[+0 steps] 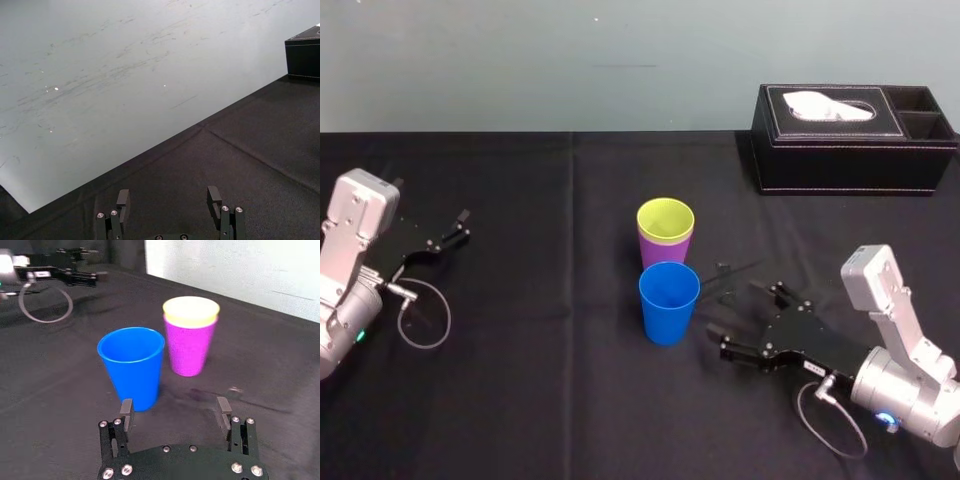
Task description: Stack the three plastic cups sequentially using one hand.
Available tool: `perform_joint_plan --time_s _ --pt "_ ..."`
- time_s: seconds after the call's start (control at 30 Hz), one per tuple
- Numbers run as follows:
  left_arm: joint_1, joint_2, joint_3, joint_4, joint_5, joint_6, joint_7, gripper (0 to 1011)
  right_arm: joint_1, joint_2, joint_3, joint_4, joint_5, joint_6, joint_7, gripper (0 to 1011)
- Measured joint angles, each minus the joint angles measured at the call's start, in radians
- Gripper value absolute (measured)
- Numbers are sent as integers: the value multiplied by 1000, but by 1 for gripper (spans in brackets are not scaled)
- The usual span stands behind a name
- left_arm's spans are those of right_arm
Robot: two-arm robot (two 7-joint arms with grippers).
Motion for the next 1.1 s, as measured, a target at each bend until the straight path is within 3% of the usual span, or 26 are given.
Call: perform_joint_plan --time_s 0.4,1.1 --pt "0 0 0 0 0 0 0 1011 35 -23 -52 33 5 -53 25 1003" --pt "0 0 0 0 0 0 0 1011 97 -72 -103 74 1 -44 16 1003"
